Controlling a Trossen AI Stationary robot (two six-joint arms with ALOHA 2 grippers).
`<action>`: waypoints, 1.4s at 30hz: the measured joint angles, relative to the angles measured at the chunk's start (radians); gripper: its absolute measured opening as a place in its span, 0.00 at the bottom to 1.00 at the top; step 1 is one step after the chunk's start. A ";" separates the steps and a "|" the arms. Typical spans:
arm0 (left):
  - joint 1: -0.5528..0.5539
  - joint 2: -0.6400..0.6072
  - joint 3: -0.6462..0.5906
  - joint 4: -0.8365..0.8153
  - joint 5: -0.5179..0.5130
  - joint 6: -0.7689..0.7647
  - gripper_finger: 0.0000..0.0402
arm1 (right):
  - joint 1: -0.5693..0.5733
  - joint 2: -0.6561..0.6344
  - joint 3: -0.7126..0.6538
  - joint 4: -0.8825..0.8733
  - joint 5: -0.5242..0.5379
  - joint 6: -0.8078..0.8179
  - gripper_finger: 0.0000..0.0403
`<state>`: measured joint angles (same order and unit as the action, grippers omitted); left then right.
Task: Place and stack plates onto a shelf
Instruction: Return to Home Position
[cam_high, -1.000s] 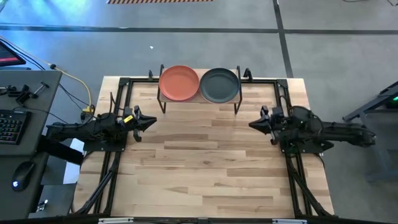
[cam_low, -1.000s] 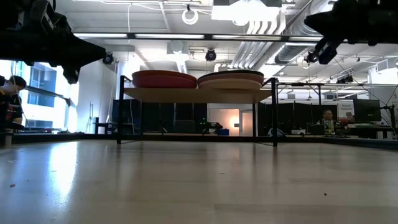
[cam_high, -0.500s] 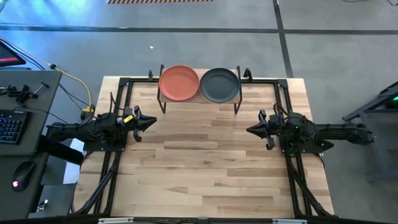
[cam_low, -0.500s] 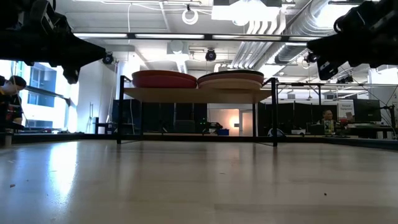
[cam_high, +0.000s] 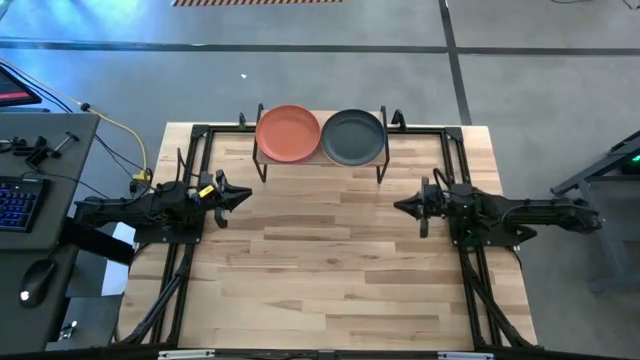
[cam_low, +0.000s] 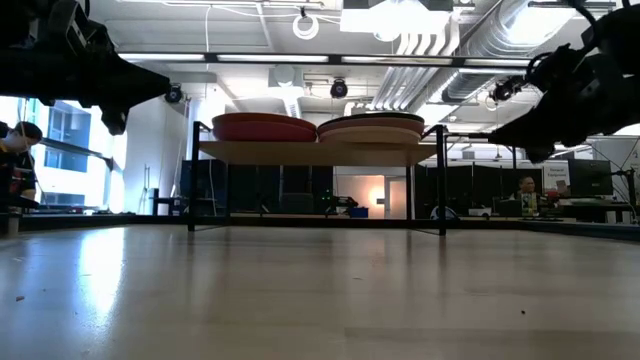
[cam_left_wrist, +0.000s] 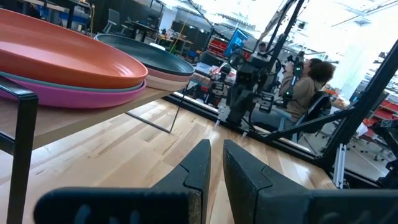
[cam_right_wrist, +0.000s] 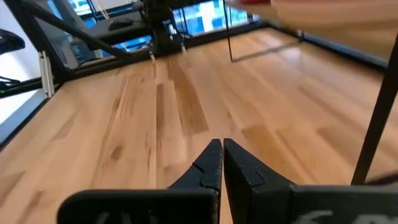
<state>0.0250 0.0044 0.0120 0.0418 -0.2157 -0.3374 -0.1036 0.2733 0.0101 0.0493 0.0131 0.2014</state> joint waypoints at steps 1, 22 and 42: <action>0.000 0.000 0.000 0.000 0.000 0.000 0.08 | 0.000 0.000 0.000 -0.013 -0.002 0.019 0.00; 0.000 0.000 0.000 0.000 0.000 0.000 0.08 | 0.000 0.001 0.001 -0.040 -0.003 0.087 0.00; 0.000 0.000 0.000 0.000 0.000 0.000 0.08 | 0.000 0.001 0.002 -0.041 -0.002 0.086 0.00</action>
<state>0.0250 0.0044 0.0120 0.0422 -0.2157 -0.3372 -0.1036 0.2745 0.0116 0.0078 0.0109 0.2878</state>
